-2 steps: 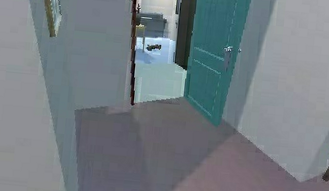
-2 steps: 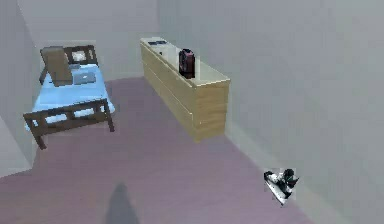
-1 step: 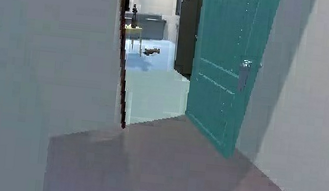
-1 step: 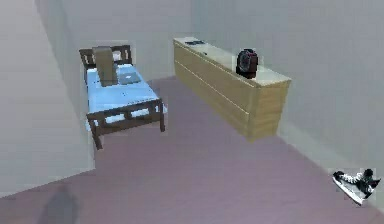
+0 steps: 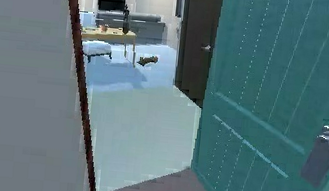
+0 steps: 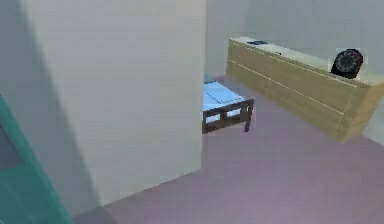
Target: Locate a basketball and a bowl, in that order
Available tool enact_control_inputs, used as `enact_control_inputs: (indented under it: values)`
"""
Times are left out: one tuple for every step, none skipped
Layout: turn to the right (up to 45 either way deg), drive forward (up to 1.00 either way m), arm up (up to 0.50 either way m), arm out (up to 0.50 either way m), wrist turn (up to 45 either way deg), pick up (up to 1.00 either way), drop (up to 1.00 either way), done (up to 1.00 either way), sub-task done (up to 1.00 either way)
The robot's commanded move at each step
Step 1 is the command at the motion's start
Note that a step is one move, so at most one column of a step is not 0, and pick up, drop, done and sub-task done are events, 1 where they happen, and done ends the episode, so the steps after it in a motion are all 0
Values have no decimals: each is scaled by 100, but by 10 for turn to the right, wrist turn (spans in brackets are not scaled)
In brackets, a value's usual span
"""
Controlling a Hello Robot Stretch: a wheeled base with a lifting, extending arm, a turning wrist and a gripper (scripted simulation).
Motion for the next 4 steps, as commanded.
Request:
enact_control_inputs:
  values:
    - [0,85,0,0,0,0,0,0,0]
    - [-240,0,0,0,0,0,0,0,0]
    - [0,100,0,0,0,0,0,0,0]
    - [0,100,0,0,0,0,0,0,0]
